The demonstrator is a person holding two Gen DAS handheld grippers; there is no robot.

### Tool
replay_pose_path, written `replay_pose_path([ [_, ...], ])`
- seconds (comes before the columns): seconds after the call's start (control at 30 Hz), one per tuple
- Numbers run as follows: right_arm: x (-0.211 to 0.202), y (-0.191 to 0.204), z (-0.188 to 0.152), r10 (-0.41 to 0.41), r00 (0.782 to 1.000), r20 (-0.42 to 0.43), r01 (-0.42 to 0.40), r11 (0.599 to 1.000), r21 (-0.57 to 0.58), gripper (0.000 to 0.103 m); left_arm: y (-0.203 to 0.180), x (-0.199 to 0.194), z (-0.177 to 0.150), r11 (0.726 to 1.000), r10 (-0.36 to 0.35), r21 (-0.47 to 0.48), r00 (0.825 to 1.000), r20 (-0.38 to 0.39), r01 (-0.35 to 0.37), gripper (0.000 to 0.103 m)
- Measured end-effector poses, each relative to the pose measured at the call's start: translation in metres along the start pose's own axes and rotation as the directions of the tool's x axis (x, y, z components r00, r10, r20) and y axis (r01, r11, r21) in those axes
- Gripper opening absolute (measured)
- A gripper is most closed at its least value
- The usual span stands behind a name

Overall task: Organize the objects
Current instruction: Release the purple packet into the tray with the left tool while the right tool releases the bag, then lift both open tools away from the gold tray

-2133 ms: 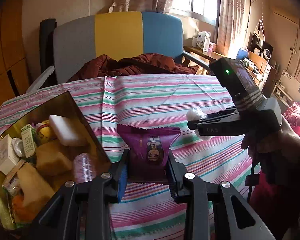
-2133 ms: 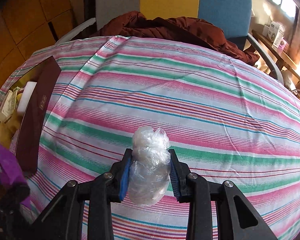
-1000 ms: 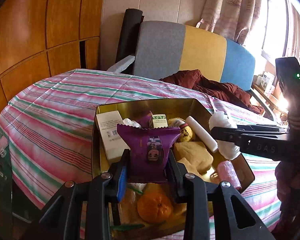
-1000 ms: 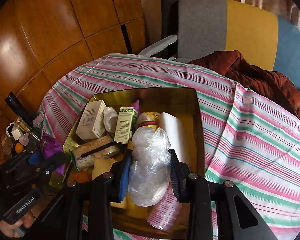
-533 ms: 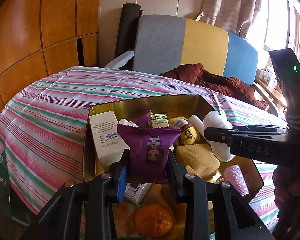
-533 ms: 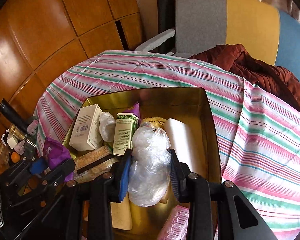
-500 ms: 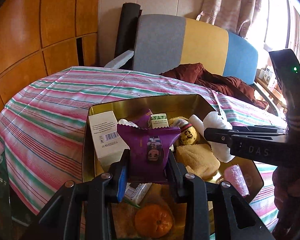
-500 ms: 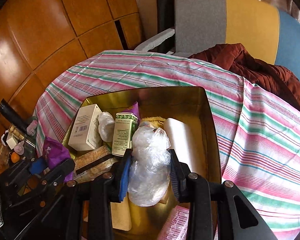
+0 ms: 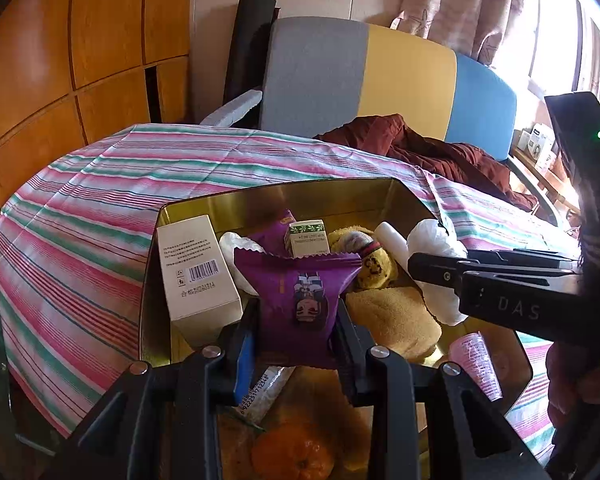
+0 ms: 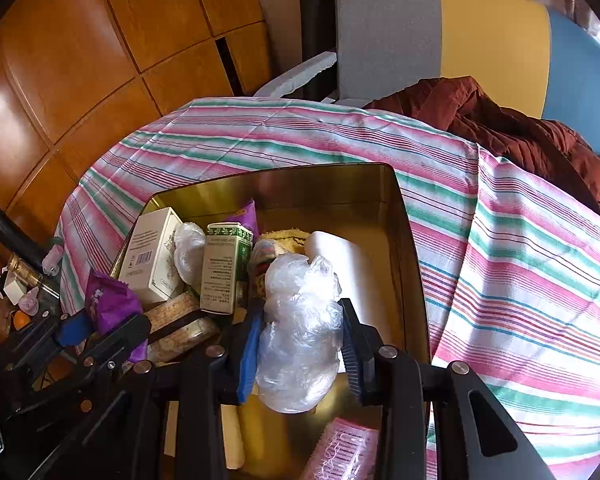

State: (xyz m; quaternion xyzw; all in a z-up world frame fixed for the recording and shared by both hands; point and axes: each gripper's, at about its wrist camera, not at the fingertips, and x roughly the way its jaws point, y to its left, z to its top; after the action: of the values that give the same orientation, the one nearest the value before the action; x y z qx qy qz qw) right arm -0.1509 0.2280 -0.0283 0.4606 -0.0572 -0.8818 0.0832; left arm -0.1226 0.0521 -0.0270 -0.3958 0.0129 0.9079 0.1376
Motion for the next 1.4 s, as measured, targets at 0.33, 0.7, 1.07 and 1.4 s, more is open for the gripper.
replay_pose_path([
  [0.33,0.009,-0.002,-0.001,-0.027,0.999,-0.017,0.027,1.000,-0.001,0.046,-0.001,0.020,0.003,1.000,0.014,0.000,0.999,-0.041,-0.014,0.035],
  [0.7,-0.010,-0.006,-0.005,-0.045,0.998,0.032,0.045,0.999,0.009,0.062,-0.001,0.018,-0.002,0.999,0.033,-0.013,0.998,-0.049,-0.034,0.047],
  [1.07,-0.049,0.005,-0.025,-0.126,0.985,0.119,0.130,0.991,-0.027,0.093,0.009,-0.025,-0.015,0.994,0.086,-0.064,0.996,-0.003,-0.086,0.049],
  [1.4,-0.081,0.019,-0.066,-0.197,0.962,0.191,0.210,0.977,-0.047,0.103,-0.006,-0.077,-0.027,0.983,0.183,-0.041,0.979,0.093,-0.180,0.049],
])
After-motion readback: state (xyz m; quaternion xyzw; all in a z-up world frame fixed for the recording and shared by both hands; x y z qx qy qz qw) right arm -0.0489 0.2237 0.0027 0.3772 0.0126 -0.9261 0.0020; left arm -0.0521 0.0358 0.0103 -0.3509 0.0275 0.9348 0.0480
